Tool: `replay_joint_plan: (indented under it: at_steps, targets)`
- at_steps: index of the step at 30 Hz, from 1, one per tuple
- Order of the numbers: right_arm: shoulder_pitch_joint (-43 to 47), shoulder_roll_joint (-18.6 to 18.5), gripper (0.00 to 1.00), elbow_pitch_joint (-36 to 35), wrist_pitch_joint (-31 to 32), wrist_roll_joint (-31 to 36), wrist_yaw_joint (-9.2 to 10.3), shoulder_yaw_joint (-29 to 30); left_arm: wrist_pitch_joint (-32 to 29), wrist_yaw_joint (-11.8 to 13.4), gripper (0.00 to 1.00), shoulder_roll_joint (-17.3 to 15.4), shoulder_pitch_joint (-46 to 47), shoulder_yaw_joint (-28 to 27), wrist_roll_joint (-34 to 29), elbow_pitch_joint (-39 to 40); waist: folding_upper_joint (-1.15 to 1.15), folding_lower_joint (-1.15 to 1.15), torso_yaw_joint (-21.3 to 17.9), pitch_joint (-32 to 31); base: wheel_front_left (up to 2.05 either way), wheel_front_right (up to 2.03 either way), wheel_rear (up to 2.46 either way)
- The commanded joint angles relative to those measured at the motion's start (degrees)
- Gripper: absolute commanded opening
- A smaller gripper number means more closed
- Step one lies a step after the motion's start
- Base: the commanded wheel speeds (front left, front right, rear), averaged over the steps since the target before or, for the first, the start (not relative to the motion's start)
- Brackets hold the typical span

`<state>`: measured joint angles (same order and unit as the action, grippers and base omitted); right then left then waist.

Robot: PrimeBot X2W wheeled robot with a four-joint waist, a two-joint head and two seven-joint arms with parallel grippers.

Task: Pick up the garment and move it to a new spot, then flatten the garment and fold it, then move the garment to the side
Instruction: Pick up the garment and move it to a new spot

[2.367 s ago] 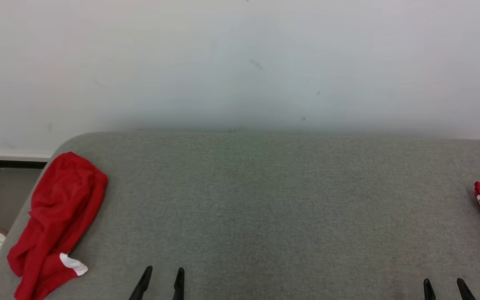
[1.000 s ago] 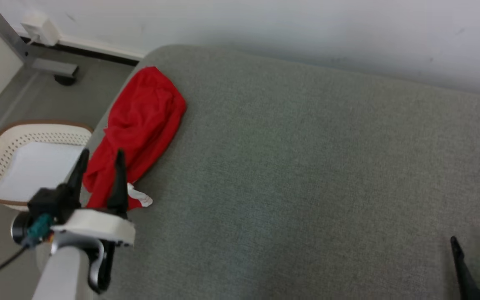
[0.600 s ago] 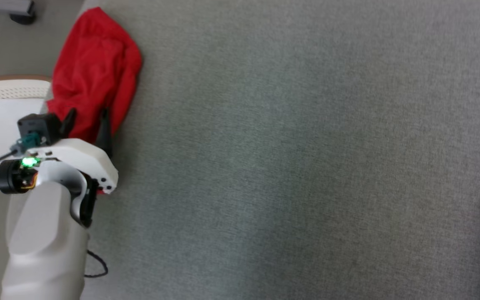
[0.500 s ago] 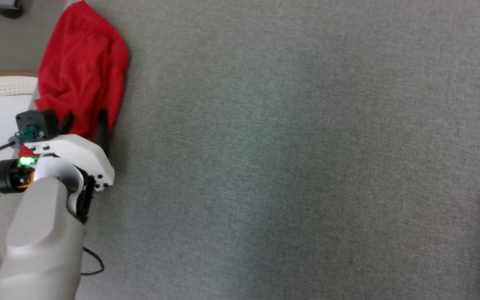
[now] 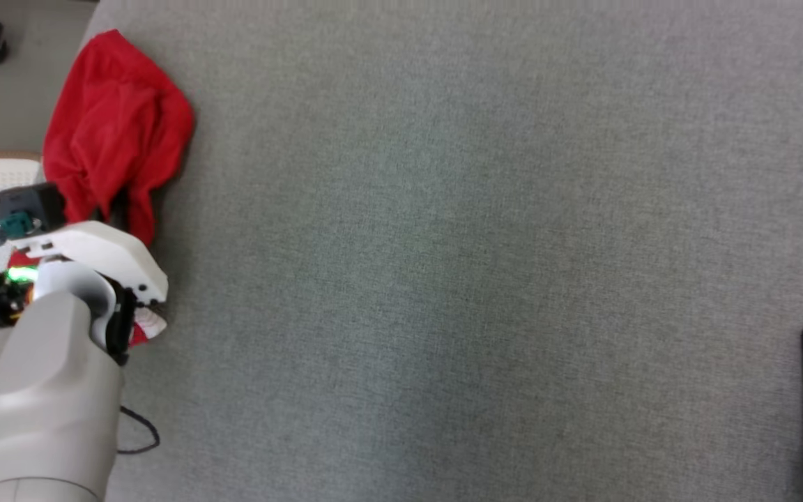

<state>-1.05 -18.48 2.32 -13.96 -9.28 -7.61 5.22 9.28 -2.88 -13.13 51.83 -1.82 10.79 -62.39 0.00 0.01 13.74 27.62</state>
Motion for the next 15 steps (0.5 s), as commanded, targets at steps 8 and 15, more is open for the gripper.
replay_joint_plan:
  at_steps: [8, 15]
  targets:
    - [0.45, 4.27, 1.00, 6.93, -0.80, -0.43, 0.20, -3.84, 2.24, -3.11, 0.00, -1.77, 3.70, 2.67, -0.49, 4.48, 0.00, -0.01, -2.95, -10.80, 0.00, 0.00, 0.00]
    - [0.41, 7.79, 1.00, 11.18, -1.19, -0.97, 0.20, -5.49, -1.05, -4.49, 0.00, -0.20, 2.17, 7.30, 0.86, 14.42, 0.00, -0.01, -6.49, -19.32, 0.00, 0.00, 0.00]
